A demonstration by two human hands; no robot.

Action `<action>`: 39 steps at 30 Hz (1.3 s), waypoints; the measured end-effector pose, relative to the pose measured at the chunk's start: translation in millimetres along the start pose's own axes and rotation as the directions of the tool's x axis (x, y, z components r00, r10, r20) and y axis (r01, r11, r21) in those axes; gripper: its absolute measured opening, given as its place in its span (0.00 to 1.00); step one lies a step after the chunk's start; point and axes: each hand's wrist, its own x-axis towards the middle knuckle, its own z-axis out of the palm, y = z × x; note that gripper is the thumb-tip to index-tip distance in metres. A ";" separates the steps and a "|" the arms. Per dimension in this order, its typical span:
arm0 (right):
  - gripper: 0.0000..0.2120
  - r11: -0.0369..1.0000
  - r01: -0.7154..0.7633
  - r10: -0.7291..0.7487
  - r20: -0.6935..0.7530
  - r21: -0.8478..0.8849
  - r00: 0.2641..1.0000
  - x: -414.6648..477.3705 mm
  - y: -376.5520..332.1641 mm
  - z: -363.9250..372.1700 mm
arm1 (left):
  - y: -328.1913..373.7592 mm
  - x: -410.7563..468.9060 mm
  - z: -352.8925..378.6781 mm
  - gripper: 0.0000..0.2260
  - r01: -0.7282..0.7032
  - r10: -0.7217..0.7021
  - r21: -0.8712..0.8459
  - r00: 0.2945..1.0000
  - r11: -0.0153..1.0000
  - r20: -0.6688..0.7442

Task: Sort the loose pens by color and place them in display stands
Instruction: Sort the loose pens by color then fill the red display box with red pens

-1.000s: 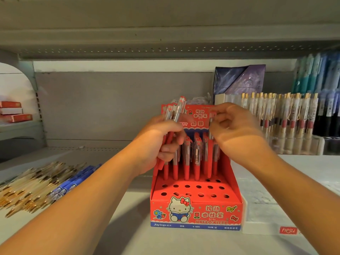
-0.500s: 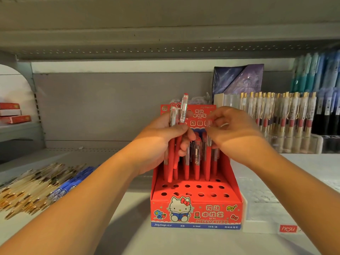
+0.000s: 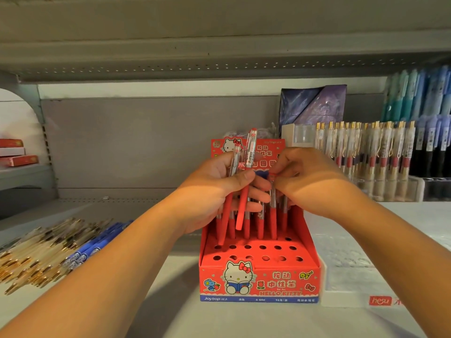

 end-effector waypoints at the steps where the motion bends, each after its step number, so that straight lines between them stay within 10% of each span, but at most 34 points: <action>1: 0.05 1.000 -0.004 0.004 -0.012 -0.009 1.000 -0.3 -0.4 -0.9 | 0.2 -0.2 0.2 0.08 0.003 -0.003 -0.004 1.000 1.000 0.003; 13: 0.05 0.987 0.025 -0.023 0.016 -0.156 1.000 -7.6 -4.3 -2.0 | 0.3 -1.4 0.7 0.09 0.029 -0.029 -0.017 0.999 0.999 0.014; 19: 0.11 0.782 0.070 -0.048 -0.053 0.619 0.997 -9.9 -12.8 -7.9 | -0.2 -3.2 1.2 0.09 0.074 -0.071 -0.023 0.994 0.997 0.087; 34: 0.07 0.515 0.098 -0.014 -0.105 0.851 0.994 -10.0 -15.8 -5.5 | 1.7 -3.7 -0.2 0.12 0.093 -0.093 0.007 0.987 0.996 0.129; 39: 0.07 0.744 0.090 0.078 -0.220 0.662 0.972 -4.0 -8.8 -9.4 | 5.0 -1.6 -1.4 0.10 0.015 -0.015 0.016 0.999 1.000 0.031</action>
